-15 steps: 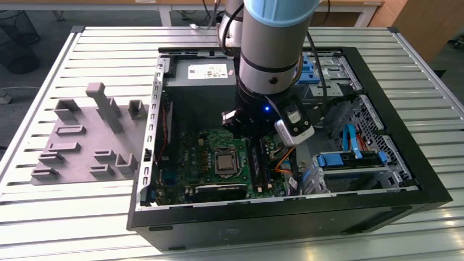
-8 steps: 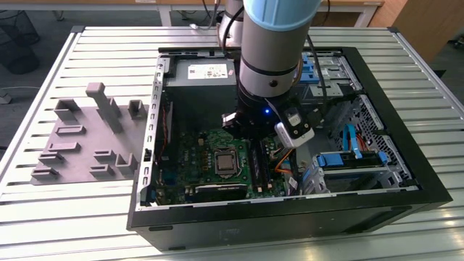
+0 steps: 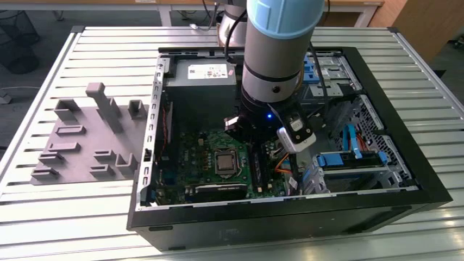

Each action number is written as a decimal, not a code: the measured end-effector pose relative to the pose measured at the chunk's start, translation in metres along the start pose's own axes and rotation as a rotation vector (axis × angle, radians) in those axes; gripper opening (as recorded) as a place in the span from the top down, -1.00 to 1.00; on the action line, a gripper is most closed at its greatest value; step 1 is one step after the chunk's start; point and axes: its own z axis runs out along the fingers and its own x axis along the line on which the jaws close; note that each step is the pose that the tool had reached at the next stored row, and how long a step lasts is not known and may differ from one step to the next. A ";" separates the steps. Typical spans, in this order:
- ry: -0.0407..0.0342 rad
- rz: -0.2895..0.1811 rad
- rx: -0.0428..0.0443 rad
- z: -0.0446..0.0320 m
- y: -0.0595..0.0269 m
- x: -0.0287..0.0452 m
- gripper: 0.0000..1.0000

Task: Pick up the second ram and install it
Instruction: 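Insert the second ram into the second slot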

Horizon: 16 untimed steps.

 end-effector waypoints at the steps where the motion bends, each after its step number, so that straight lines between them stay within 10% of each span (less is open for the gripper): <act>1: 0.0000 0.000 -0.0001 0.0000 0.0000 0.0000 0.72; 16: 0.0000 0.000 0.0000 0.0097 -0.0020 -0.0006 0.72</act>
